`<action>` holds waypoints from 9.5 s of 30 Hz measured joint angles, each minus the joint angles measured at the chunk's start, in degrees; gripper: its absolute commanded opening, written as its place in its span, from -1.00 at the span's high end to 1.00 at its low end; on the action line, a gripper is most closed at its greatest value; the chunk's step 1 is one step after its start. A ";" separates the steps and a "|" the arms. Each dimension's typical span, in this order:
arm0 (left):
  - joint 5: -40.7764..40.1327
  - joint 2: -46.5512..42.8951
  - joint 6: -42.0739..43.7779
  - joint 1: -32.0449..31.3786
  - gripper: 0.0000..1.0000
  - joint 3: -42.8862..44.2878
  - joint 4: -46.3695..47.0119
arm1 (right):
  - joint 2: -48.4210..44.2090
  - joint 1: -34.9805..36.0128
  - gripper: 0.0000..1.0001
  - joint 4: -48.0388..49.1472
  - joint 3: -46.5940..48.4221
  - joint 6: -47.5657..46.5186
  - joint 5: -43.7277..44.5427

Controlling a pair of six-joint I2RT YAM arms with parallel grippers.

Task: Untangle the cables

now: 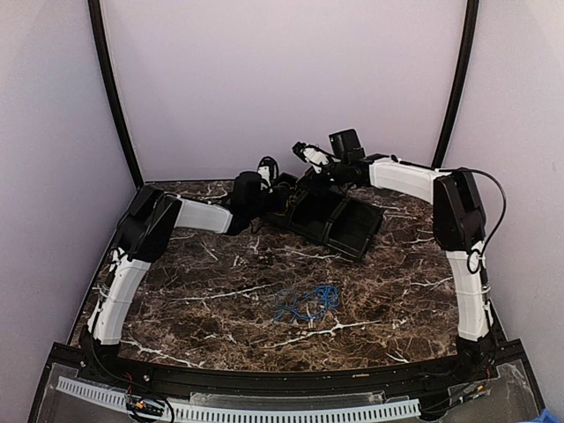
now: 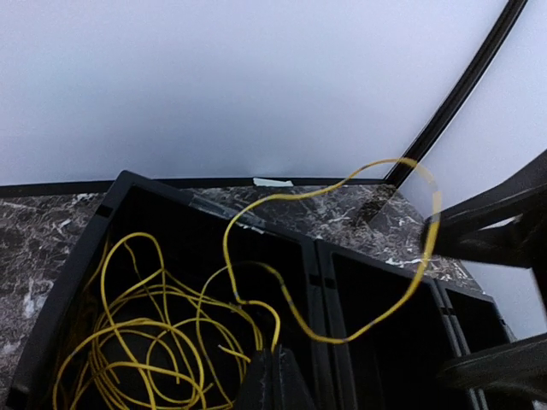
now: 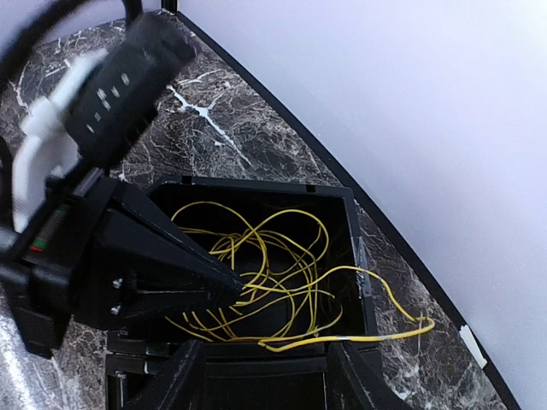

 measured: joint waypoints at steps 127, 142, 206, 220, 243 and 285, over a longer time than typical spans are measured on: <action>6.14 -18.95 -19.06 12.26 0.46 -27.85 -5.55 | -32.22 2.89 -0.51 -5.05 -31.30 -7.67 5.33; 10.75 -9.44 -31.47 12.44 0.60 -19.96 -4.59 | -51.58 -4.15 -0.52 -3.58 -54.27 -5.68 4.83; -0.37 -12.33 -13.73 4.09 1.00 -15.30 1.42 | -50.73 -6.38 -0.48 3.43 -60.89 -5.57 2.51; 0.28 -7.19 -19.89 3.63 0.43 -15.34 1.03 | -50.01 -6.38 -0.48 3.48 -61.13 -5.99 2.16; -5.38 -42.66 -4.66 -6.19 0.02 -42.93 -7.74 | -50.03 -3.58 -0.34 -1.97 -61.46 -13.81 -8.00; 2.95 -32.13 24.17 -14.36 0.66 -44.24 -22.43 | -45.03 3.72 -0.32 -7.06 -61.46 -19.50 -7.72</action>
